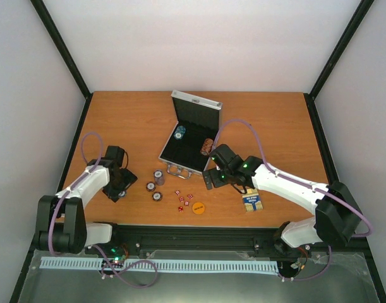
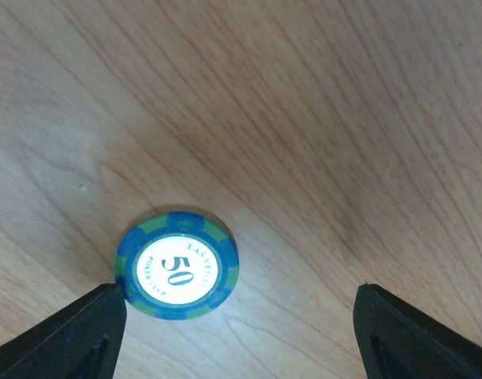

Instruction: Pack up texas hold em set

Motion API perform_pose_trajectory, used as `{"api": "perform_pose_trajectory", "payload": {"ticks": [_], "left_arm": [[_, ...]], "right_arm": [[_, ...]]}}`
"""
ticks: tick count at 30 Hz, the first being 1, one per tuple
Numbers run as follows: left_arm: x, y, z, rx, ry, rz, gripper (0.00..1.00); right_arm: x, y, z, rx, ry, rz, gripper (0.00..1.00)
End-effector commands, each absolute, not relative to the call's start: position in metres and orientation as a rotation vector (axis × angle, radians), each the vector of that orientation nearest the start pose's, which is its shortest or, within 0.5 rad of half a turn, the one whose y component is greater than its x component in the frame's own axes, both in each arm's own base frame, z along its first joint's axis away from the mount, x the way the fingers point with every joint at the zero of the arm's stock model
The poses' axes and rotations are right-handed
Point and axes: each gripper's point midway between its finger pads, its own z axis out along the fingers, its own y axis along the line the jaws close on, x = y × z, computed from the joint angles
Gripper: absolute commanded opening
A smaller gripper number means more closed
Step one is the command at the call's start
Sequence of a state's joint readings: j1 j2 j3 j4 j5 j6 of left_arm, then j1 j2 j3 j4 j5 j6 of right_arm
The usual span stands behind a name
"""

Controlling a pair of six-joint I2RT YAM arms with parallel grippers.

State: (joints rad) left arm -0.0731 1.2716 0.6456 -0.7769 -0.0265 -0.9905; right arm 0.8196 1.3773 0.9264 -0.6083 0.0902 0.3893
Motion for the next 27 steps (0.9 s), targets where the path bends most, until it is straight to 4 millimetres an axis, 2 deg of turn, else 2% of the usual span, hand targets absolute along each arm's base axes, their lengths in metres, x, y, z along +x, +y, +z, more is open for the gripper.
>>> {"api": "perform_pose_trajectory", "payload": {"ticks": [1, 9, 16, 21, 24, 27], "left_arm": [[0.222, -0.009, 0.026, -1.321, 2.679, -0.132, 0.82], [0.216, -0.003, 0.017, -1.323, 2.735, -0.061, 0.84], [0.213, 0.008, 0.017, -1.370, 2.730, -0.036, 0.81], [0.205, 0.008, 0.015, -1.381, 2.751, -0.042, 0.79], [0.202, 0.007, 0.012, -1.381, 2.768, -0.045, 0.75], [0.201, 0.004, 0.009, -1.380, 2.785, -0.058, 0.66]], "right_arm": [[0.240, 0.234, 0.097, -0.523, 2.614, 0.284, 1.00], [0.240, 0.234, 0.089, -0.519, 2.632, 0.273, 1.00], [0.239, 0.232, 0.087, -0.505, 2.640, 0.268, 1.00], [0.240, 0.232, 0.087, -0.506, 2.638, 0.262, 1.00], [0.240, 0.232, 0.087, -0.502, 2.636, 0.267, 1.00], [0.240, 0.231, 0.085, -0.500, 2.640, 0.262, 1.00]]}}
